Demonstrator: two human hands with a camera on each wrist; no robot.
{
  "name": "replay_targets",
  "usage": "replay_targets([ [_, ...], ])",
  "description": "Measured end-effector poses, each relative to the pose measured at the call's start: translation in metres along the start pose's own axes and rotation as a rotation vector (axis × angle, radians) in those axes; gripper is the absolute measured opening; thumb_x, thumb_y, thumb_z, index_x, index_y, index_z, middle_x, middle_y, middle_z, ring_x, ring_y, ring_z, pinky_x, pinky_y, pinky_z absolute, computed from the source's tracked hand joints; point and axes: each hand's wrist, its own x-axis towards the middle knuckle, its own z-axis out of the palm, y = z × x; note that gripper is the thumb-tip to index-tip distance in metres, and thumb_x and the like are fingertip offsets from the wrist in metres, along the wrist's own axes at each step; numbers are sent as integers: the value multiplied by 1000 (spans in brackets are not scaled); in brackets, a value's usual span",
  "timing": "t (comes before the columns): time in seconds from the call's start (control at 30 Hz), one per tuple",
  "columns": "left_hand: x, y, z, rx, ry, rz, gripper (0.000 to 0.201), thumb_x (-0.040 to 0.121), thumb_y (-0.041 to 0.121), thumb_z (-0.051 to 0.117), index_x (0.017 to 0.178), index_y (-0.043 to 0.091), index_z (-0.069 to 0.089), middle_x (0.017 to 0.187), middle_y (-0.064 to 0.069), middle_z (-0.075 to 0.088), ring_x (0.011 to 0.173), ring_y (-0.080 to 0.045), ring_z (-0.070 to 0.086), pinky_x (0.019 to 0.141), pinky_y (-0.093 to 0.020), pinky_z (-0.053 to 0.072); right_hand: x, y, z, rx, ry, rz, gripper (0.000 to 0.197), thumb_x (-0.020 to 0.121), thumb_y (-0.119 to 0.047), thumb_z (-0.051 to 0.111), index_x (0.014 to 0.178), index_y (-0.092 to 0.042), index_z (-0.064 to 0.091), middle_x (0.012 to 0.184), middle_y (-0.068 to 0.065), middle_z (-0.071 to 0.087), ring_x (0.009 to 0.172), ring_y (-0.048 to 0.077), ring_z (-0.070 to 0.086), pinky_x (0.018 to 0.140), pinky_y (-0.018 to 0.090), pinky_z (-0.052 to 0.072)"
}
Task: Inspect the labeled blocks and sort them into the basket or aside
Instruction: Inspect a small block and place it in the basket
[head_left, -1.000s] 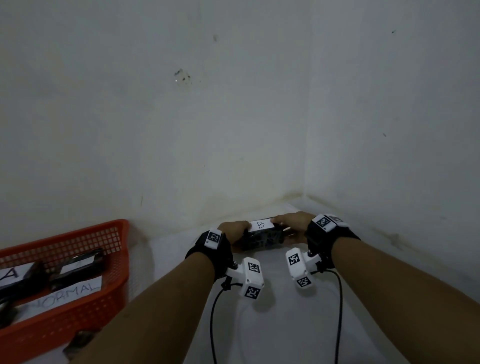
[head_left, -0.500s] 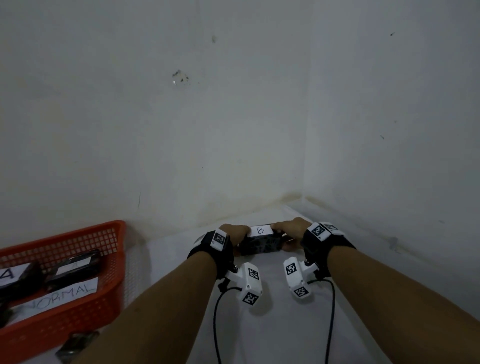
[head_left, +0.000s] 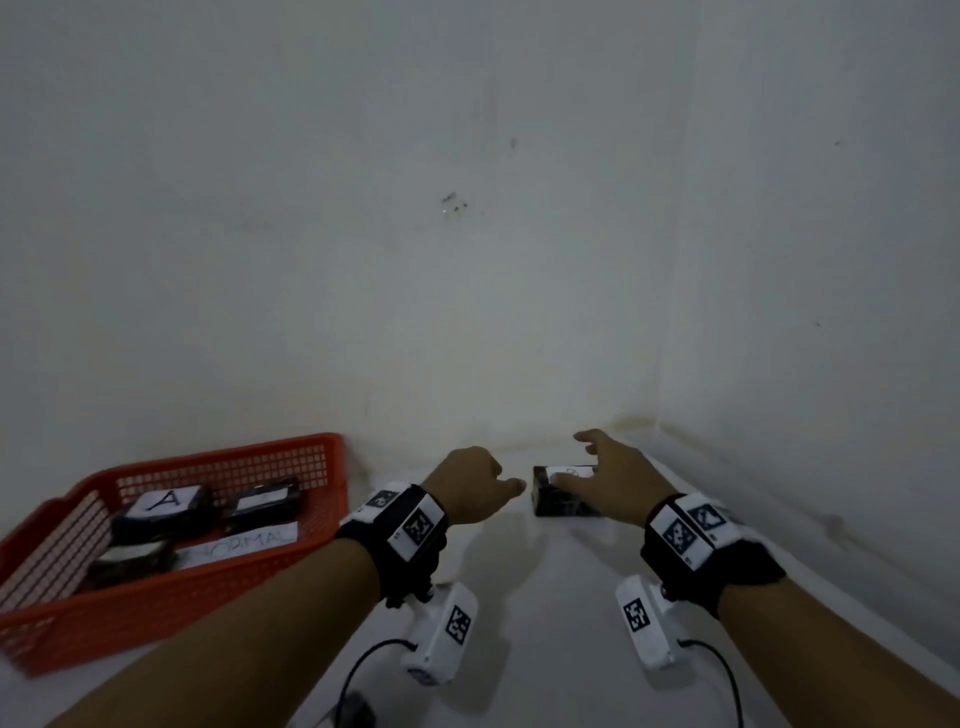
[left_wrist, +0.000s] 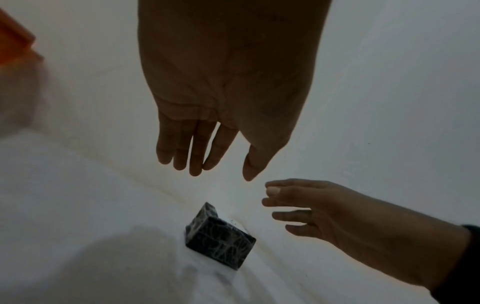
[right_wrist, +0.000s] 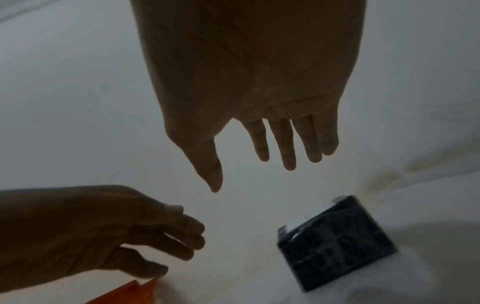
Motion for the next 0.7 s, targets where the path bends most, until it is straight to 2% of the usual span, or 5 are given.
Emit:
replay_targets([
  [0.1,-49,-21,-23,109,-4,13,46,99,54,52,113,14,68,117,-7,67,121,-25,60,101,-34,45,-30,-35,19,-76,-53,-109,89,87,-57,74,158,-24,32,158,7,46,141,26,48,113,39,42],
  [0.17,-85,-38,-38,125,24,18,63,98,56,52,144,12,55,147,-4,56,135,-21,52,110,-32,40,-50,-59,35,-82,-94,-182,92,86,-58,73,160,-25,30,160,4,44,144,23,44,116,38,39],
  [0.27,-132,-68,-55,173,47,10,61,98,52,55,142,11,55,145,-6,57,130,-23,56,105,-31,43,-76,-89,63,-69,-151,-283,96,85,-64,71,161,-28,26,167,-4,31,155,19,28,124,40,31],
  [0.43,-200,-121,-75,194,27,2,29,92,47,61,102,21,68,94,0,69,82,-17,66,80,-40,58,-121,-139,102,-70,-222,-432,92,86,-65,69,161,-32,25,169,-6,25,159,18,13,128,37,15],
  [0.7,-279,-186,-71,273,-57,-68,71,92,53,63,153,24,42,155,6,47,139,-15,47,115,-31,38,-175,-193,168,-108,-344,-638,99,82,-60,75,162,-29,26,169,-5,24,158,16,18,129,37,19],
])
